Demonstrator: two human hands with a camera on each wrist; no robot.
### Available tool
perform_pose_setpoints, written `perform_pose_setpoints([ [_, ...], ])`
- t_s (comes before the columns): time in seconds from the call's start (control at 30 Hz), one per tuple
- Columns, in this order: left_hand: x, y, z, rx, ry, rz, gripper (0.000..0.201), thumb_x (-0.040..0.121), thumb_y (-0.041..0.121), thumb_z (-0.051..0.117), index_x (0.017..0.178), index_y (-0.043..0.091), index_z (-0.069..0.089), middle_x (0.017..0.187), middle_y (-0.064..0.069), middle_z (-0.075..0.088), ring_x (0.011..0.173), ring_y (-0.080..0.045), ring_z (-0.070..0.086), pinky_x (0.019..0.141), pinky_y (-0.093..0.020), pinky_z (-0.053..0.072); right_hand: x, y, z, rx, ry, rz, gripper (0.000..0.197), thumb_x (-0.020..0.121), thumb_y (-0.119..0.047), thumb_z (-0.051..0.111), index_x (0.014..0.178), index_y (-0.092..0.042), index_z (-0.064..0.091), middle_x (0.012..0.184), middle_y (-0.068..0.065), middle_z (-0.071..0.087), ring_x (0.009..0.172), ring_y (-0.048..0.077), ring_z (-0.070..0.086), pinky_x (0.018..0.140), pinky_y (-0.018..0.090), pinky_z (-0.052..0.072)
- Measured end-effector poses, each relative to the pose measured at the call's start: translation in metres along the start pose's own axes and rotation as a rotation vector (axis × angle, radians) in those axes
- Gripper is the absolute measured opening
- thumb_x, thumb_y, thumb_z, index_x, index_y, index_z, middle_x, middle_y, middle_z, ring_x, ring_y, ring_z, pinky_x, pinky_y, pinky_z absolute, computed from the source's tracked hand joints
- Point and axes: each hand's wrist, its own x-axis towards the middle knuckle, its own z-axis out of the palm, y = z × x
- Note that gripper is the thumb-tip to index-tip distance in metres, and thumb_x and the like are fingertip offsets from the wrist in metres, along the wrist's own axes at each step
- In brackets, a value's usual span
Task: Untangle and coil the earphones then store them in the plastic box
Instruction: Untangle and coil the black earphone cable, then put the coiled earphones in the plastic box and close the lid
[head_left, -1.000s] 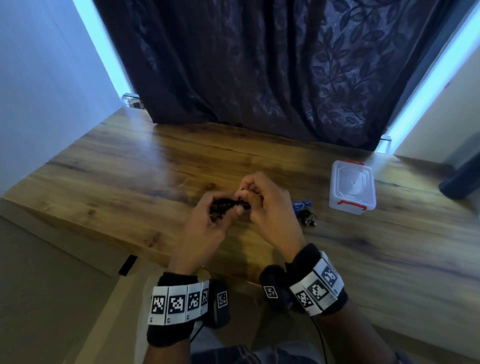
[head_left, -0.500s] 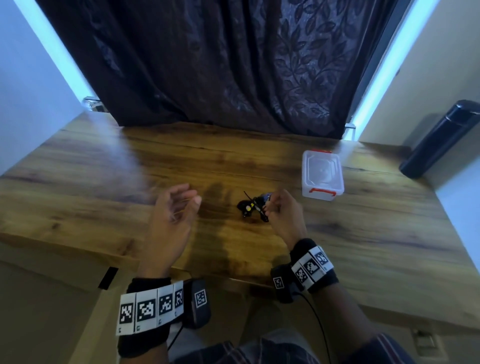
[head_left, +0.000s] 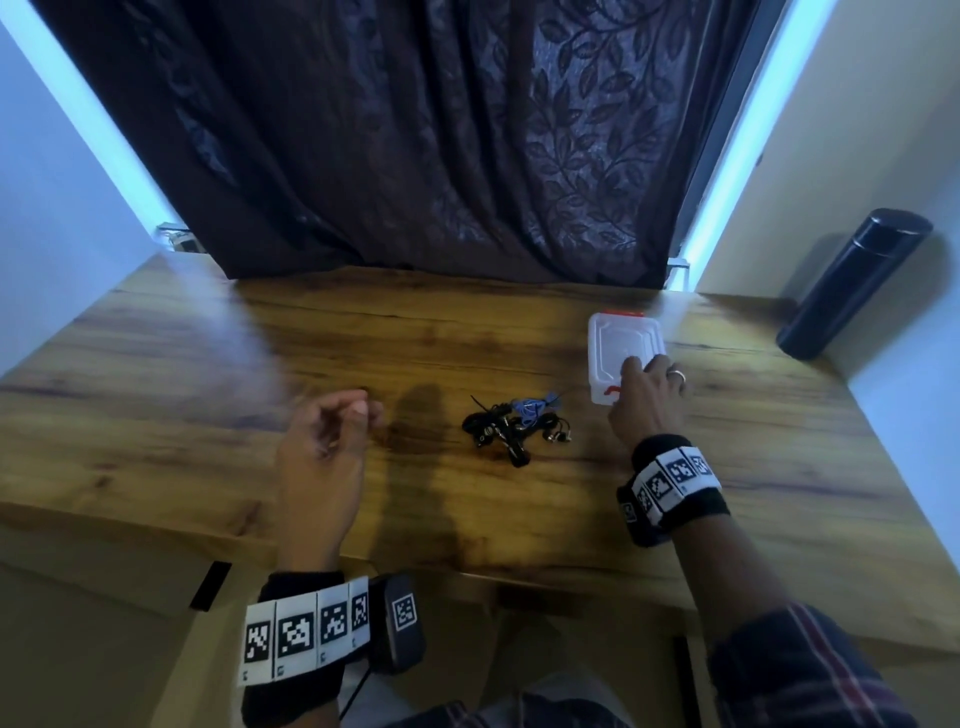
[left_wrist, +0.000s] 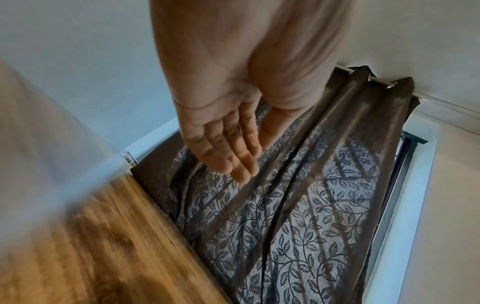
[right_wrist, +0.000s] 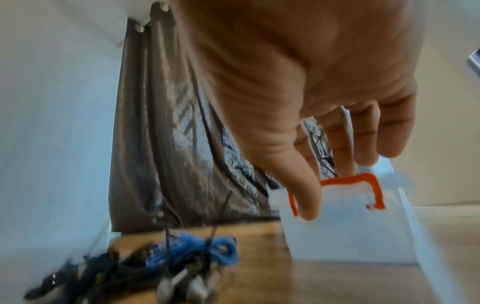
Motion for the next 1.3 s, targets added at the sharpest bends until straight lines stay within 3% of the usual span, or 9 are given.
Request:
perform_pose_setpoints([
  [0.27,0.001,-0.008,-0.022,-0.027,0.042,-0.059,0.011,0.098,0.021,0.055,0.100,0.027,0.064,0.098,0.002,0.072,0.096,-0.016,0.069,0.084,-0.038,0.054,0.007,0.002,-0.013,-0.042,0.114,-0.155,0.031,0.078,0.004,0.066,0.108,0.003,0.059,0.112,0.025,0.060,0.110,0.048,0.052,0.088,0.050,0.047],
  [0.4,0.004,-0.016,-0.038,-0.015,0.128,-0.121,0.016,0.099,0.022,0.055,0.105,0.012,0.066,0.098,-0.003,0.072,0.097,-0.020,0.068,0.083,-0.039,0.054,-0.007,-0.035,-0.035,0.101,0.179,-0.296,0.030,0.075,0.004,0.068,0.104,0.003,0.061,0.107,0.025,0.060,0.106,0.045,0.052,0.083,0.049,0.046],
  [0.5,0.005,-0.025,-0.049,0.021,0.151,-0.140,0.013,0.099,0.024,0.054,0.098,0.019,0.067,0.097,-0.003,0.072,0.095,-0.020,0.068,0.083,-0.043,0.054,-0.030,-0.074,-0.041,0.121,0.183,-0.502,0.025,0.088,-0.010,0.066,0.112,-0.005,0.063,0.119,0.013,0.057,0.115,0.033,0.049,0.085,0.041,0.050],
  [0.57,0.004,-0.033,-0.055,0.050,0.183,-0.187,0.012,0.099,0.025,0.055,0.093,0.027,0.065,0.097,-0.002,0.071,0.096,-0.020,0.067,0.088,-0.047,0.054,-0.048,-0.102,-0.041,0.288,0.165,-0.629,0.018,0.094,-0.008,0.059,0.112,-0.007,0.061,0.120,0.009,0.054,0.112,0.024,0.046,0.074,0.038,0.053],
  [0.7,-0.002,-0.050,-0.063,0.149,0.219,-0.263,0.005,0.098,0.034,0.055,0.101,0.031,0.058,0.107,-0.002,0.066,0.100,-0.022,0.066,0.090,-0.051,0.054,-0.072,-0.142,-0.026,0.478,0.042,-0.824,0.008,0.097,-0.007,0.050,0.102,-0.013,0.054,0.114,0.001,0.049,0.099,0.005,0.037,0.069,0.018,0.041],
  [0.83,-0.007,-0.062,-0.064,0.139,0.234,-0.390,0.044,0.098,0.041,0.053,0.135,0.018,0.048,0.124,-0.004,0.060,0.108,-0.027,0.064,0.094,-0.054,0.053,-0.082,-0.154,0.004,0.429,0.006,-1.037,0.027,0.077,0.002,0.073,0.090,-0.011,0.053,0.103,0.009,0.055,0.097,0.027,0.051,0.071,0.042,0.055],
  [0.93,-0.010,-0.068,-0.061,0.178,0.233,-0.411,0.048,0.097,0.035,0.058,0.139,0.013,0.047,0.126,-0.009,0.061,0.110,-0.025,0.061,0.097,-0.048,0.051,-0.085,-0.154,0.018,0.371,-0.015,-1.063,0.031,0.070,0.005,0.076,0.088,-0.010,0.055,0.102,0.010,0.058,0.096,0.030,0.054,0.069,0.043,0.056],
  [1.13,-0.009,-0.078,-0.050,0.287,0.189,-0.439,0.031,0.094,0.021,0.064,0.123,0.012,0.059,0.112,-0.005,0.065,0.101,-0.018,0.059,0.086,-0.032,0.047,-0.072,-0.140,0.034,0.293,-0.090,-1.015,0.027,0.078,0.007,0.066,0.100,-0.008,0.059,0.114,0.009,0.056,0.105,0.029,0.054,0.072,0.035,0.052],
  [1.3,-0.002,-0.081,-0.044,0.335,0.166,-0.464,0.033,0.095,0.030,0.062,0.121,0.010,0.063,0.103,-0.001,0.063,0.096,-0.015,0.057,0.084,-0.031,0.046,-0.069,-0.124,0.035,0.311,-0.184,-0.961,0.039,0.085,0.002,0.065,0.120,-0.014,0.059,0.123,0.004,0.057,0.113,0.022,0.055,0.094,0.038,0.052],
])
